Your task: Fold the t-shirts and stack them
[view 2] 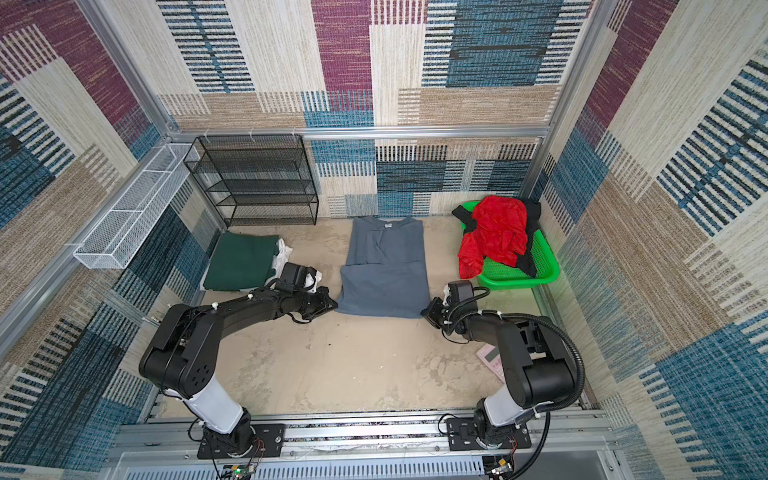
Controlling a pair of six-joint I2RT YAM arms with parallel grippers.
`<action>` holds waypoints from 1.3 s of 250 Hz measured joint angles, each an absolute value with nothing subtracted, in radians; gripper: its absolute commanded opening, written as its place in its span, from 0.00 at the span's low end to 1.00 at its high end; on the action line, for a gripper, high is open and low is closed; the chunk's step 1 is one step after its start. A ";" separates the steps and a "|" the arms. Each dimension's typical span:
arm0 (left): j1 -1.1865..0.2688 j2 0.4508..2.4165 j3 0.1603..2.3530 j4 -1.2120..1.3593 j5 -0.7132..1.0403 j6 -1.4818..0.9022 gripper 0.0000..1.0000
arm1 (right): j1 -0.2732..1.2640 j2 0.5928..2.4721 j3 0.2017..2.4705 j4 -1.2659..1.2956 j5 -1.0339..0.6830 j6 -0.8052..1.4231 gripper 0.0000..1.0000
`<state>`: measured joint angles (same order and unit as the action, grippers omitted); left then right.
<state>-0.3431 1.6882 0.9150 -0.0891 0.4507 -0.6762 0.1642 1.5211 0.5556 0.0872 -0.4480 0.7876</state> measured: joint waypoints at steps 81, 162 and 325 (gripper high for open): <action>-0.386 1.581 0.950 -0.155 0.451 -0.673 0.00 | 0.172 1.344 0.528 0.009 -0.463 0.772 0.00; -0.442 1.508 0.938 -0.152 0.451 -0.678 0.00 | 0.245 1.114 0.529 -0.120 -0.385 0.751 0.00; -0.566 1.071 0.869 -0.310 0.373 -0.704 0.00 | 0.341 0.676 0.622 -0.478 -0.322 0.815 0.00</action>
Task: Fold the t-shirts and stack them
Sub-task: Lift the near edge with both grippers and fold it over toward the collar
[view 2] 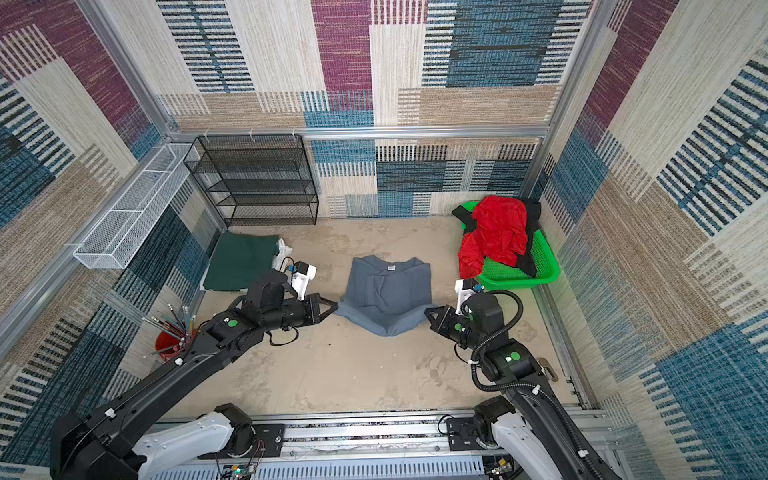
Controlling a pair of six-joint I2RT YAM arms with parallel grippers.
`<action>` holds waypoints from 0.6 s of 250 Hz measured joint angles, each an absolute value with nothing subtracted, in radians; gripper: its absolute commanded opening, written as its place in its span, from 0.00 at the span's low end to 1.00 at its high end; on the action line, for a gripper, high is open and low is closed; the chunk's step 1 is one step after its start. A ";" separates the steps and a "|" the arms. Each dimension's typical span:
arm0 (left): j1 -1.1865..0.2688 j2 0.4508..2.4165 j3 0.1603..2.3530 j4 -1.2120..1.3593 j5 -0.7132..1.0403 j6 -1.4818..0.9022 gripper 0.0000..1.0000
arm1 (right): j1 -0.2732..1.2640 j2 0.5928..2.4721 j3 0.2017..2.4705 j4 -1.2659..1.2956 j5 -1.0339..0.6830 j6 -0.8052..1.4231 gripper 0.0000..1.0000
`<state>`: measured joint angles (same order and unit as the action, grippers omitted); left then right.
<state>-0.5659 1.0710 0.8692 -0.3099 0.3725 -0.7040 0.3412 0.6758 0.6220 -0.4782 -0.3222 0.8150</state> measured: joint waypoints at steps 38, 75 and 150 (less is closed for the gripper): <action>-0.566 1.086 0.891 -0.324 0.362 -0.704 0.00 | 0.341 0.707 0.695 -0.544 -0.321 0.832 0.00; -0.563 1.136 0.925 -0.341 0.342 -0.703 0.00 | 0.342 0.791 0.731 -0.561 -0.303 0.816 0.00; -0.521 1.229 0.984 -0.341 0.322 -0.676 0.00 | 0.342 0.937 0.799 -0.559 -0.276 0.776 0.00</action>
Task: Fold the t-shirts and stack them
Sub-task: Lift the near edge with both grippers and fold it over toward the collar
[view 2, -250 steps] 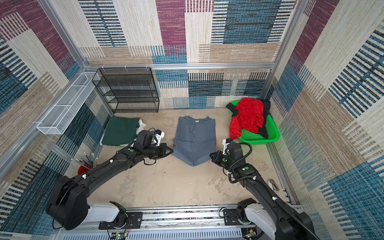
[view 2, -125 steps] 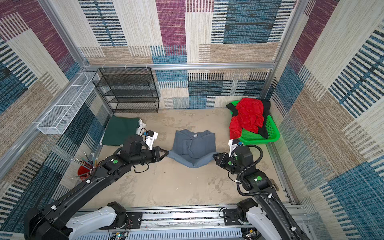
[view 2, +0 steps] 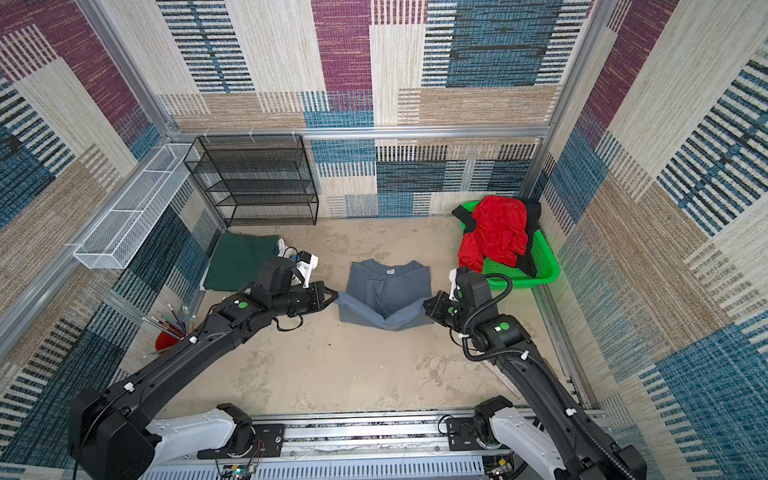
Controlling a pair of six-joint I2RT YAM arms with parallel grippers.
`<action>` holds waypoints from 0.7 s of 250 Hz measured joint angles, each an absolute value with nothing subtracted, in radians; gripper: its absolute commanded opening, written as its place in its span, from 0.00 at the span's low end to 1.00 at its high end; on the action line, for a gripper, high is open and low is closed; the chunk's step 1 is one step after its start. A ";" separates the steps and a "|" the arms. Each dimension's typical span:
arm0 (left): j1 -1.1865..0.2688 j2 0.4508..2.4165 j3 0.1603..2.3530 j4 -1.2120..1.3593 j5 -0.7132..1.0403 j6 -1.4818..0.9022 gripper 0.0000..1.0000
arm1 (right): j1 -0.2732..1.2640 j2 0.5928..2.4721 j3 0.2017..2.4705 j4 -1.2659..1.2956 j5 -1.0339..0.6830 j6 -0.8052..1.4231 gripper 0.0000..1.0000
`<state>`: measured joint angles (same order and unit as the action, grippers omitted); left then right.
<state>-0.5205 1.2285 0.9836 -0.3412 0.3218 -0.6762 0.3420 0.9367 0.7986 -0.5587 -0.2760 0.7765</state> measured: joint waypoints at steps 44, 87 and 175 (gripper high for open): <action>-0.479 1.297 0.999 -0.335 0.348 -0.673 0.00 | 0.341 1.023 0.848 -0.535 -0.224 0.742 0.00; -0.440 1.375 1.033 -0.321 0.374 -0.673 0.00 | 0.333 1.122 0.885 -0.491 -0.199 0.721 0.00; -0.387 1.633 1.185 -0.239 0.423 -0.658 0.00 | 0.240 1.330 0.944 -0.389 -0.191 0.691 0.00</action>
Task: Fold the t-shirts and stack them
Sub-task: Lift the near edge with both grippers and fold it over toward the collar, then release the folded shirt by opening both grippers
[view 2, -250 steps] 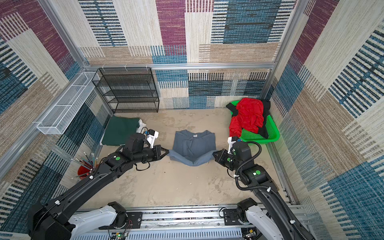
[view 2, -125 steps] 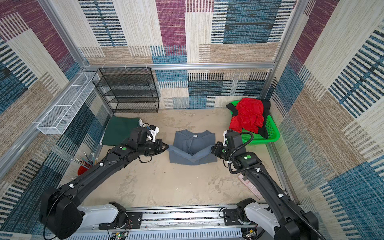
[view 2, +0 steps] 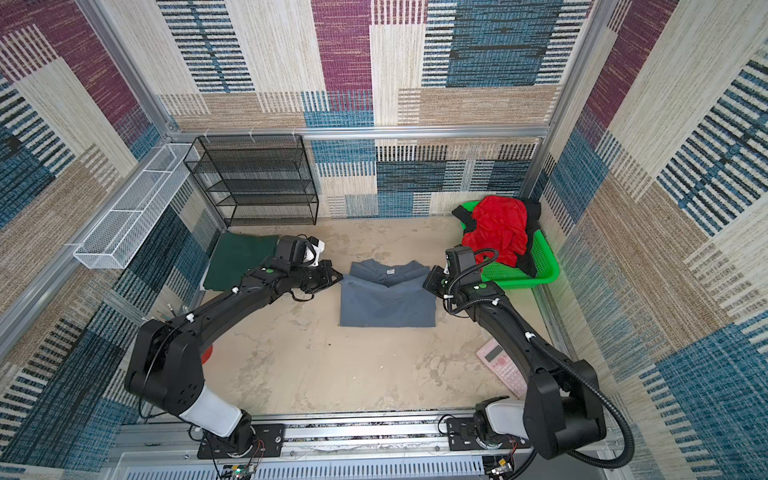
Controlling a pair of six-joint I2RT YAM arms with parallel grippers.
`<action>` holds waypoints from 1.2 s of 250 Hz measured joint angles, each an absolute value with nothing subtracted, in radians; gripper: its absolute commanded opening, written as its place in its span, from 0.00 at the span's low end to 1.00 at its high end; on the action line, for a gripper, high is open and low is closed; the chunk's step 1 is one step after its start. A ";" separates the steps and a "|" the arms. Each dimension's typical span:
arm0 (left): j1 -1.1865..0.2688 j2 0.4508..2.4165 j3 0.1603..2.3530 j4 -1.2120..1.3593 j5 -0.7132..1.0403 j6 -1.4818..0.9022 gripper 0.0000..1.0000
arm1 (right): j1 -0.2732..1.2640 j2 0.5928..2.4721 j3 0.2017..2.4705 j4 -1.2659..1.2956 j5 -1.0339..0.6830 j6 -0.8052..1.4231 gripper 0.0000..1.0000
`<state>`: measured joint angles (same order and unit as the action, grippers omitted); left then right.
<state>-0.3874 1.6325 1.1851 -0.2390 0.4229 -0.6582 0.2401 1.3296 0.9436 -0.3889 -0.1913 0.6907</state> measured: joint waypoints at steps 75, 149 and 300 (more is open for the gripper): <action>-0.382 1.797 1.318 -0.213 0.432 -0.661 0.00 | 0.200 1.498 1.038 -0.340 -0.226 0.662 0.02; -0.363 1.887 1.400 -0.221 0.427 -0.661 0.00 | 0.168 1.668 1.119 -0.323 -0.273 0.631 0.01; -0.319 1.942 1.549 -0.282 0.220 -0.521 0.98 | 0.140 1.856 1.288 -0.308 -0.250 0.510 0.99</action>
<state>-0.3195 1.9423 1.5486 -0.2825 0.2195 -0.5209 0.1398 1.8561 1.2877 -0.3084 -0.2504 0.5098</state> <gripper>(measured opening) 0.989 0.992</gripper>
